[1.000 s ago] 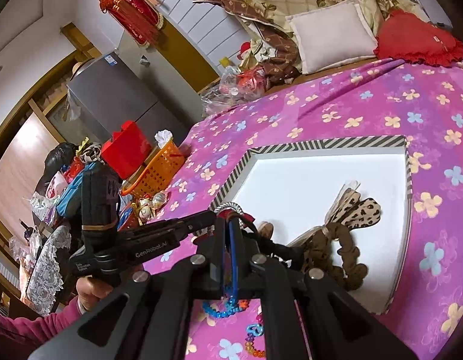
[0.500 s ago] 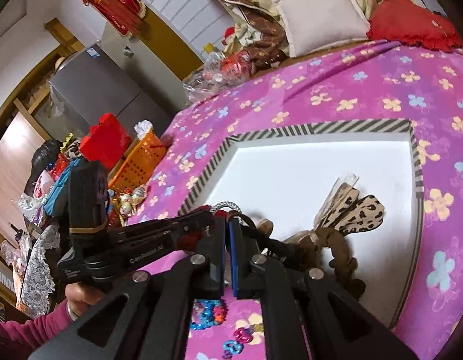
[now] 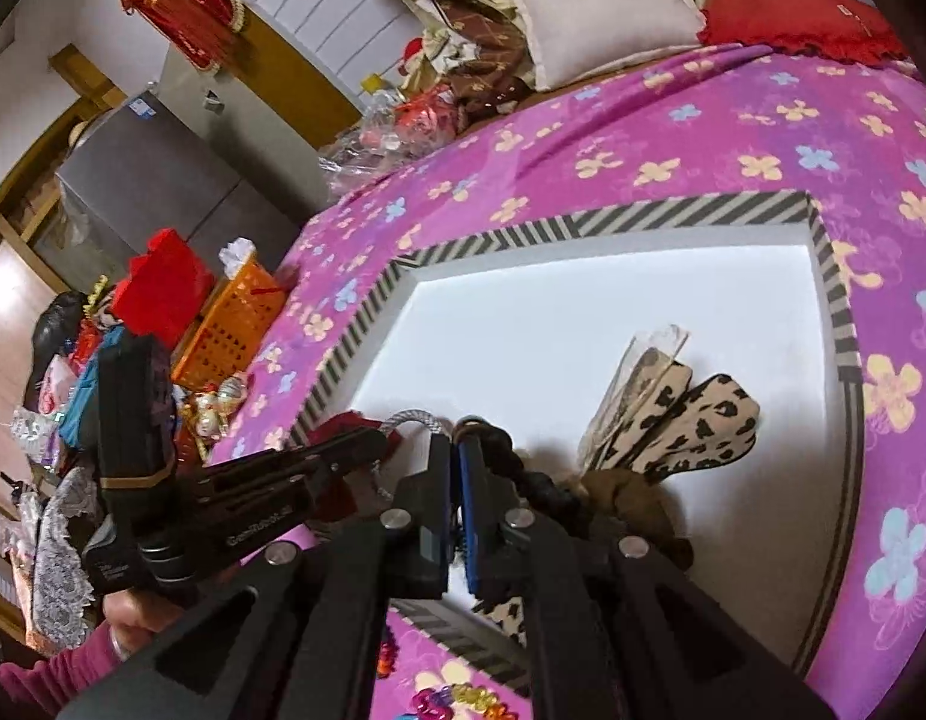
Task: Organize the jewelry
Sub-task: 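Lower the bangle into the white box with the left tool while the right lowers the scrunchie in, then open both tools and withdraw them from the box toward the beaded bracelets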
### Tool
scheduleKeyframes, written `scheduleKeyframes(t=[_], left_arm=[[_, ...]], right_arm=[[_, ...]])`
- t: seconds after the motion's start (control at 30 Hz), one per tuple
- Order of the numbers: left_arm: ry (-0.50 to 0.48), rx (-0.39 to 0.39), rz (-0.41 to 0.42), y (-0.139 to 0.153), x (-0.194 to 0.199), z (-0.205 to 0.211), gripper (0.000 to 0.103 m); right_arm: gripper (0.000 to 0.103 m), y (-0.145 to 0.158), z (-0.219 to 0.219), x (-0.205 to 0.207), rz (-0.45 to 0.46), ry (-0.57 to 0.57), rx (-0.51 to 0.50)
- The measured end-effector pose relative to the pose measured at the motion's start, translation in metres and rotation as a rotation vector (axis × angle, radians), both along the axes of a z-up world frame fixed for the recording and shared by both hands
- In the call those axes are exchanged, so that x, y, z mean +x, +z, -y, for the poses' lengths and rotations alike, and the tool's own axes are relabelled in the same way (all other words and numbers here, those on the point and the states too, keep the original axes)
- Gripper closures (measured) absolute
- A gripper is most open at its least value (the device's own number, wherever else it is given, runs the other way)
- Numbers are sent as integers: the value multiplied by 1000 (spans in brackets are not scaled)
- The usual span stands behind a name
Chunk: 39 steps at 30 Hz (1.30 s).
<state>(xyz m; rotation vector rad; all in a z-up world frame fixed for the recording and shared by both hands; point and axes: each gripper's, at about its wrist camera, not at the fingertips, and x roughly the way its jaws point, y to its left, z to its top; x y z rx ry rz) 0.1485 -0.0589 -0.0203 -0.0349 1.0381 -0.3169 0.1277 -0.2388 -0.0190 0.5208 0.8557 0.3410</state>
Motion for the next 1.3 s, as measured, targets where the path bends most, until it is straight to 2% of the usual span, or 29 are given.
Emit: scheduleKeyframes(t=[0.13, 0.17, 0.2, 0.23, 0.3, 0.6, 1.0, 1.13, 1.3], left_arm=[[10, -6, -2, -2, 1, -3, 100], [11, -12, -1, -2, 0, -4, 93], [12, -14, -1, -2, 0, -4, 87], [12, -22, -1, 0, -1, -5, 85], [12, -36, -1, 2, -2, -5, 79], [25, -37, 55, 28, -27, -9, 75], [19, 6, 94, 39, -80, -12, 75], [11, 18, 102, 40, -95, -10, 75], [9, 14, 96, 40, -110, -14, 75]], right_arm=[[86, -6, 2, 1, -15, -16, 6], [83, -6, 2, 0, -13, -16, 8], [77, -5, 3, -1, -9, -21, 6], [67, -3, 4, -3, -6, -34, 1], [60, 0, 6, -7, 3, -47, 9], [58, 19, 9, -37, 30, -64, 8], [55, 36, -16, -93, 48, -12, -152], [49, 36, -21, -109, 50, -7, -192], [49, 33, -22, -128, 33, -7, -244]])
